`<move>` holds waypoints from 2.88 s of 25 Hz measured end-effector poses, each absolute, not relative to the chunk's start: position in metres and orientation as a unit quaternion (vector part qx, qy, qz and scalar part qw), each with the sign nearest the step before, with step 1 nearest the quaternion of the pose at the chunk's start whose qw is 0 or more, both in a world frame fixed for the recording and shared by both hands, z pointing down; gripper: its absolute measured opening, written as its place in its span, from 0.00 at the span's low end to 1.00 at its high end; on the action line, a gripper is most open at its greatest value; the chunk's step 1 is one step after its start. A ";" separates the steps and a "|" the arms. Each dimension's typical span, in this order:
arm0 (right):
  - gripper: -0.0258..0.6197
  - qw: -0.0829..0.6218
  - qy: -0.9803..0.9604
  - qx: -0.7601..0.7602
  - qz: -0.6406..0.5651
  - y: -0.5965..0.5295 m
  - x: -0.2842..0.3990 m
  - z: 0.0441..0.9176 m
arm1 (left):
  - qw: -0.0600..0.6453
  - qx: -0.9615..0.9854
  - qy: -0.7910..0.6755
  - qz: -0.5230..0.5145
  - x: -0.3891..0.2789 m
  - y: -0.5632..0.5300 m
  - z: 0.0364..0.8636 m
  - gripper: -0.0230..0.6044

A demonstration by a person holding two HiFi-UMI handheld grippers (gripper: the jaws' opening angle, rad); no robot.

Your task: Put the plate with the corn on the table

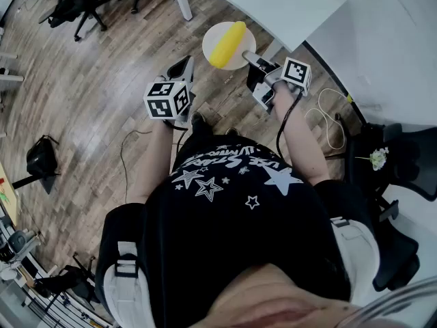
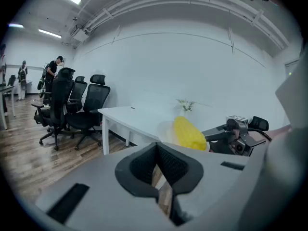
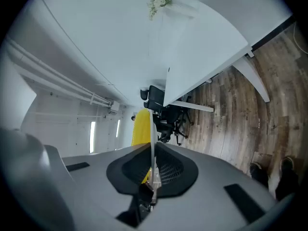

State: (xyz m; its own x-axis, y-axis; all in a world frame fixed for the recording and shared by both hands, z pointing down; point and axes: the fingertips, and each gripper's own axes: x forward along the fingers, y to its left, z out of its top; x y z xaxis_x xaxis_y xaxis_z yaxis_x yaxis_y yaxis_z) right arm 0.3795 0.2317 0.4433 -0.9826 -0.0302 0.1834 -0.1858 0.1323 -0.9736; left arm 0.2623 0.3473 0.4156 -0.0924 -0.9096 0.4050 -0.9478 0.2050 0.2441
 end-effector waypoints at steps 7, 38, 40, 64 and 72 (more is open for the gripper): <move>0.08 0.053 -0.751 0.069 0.655 0.230 0.377 0.440 | 0.242 0.629 -0.738 0.043 0.261 0.345 0.418 0.04; 0.09 0.026 -0.748 0.094 0.656 0.233 0.182 0.445 | 0.263 0.645 -0.717 0.034 0.066 0.355 0.441 0.04; 0.09 0.029 -0.748 0.094 0.656 0.234 0.174 0.443 | 0.264 0.645 -0.717 0.036 0.059 0.357 0.441 0.04; 0.09 0.039 -0.743 0.073 0.664 0.078 0.078 0.472 | 0.280 0.617 -0.734 0.047 -0.039 0.222 0.468 0.04; 0.09 0.042 -0.746 0.066 0.661 -0.033 0.035 0.475 | 0.279 0.611 -0.738 0.062 -0.081 0.114 0.463 0.04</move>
State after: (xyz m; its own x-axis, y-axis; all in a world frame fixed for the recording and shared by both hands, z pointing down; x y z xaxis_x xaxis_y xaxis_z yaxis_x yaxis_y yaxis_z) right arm 0.0346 -0.0332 0.4751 -0.9878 -0.0433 0.1496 -0.1537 0.1164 -0.9812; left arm -0.0805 0.1141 0.4628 -0.0964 -0.8678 0.4874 -0.9367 0.2447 0.2505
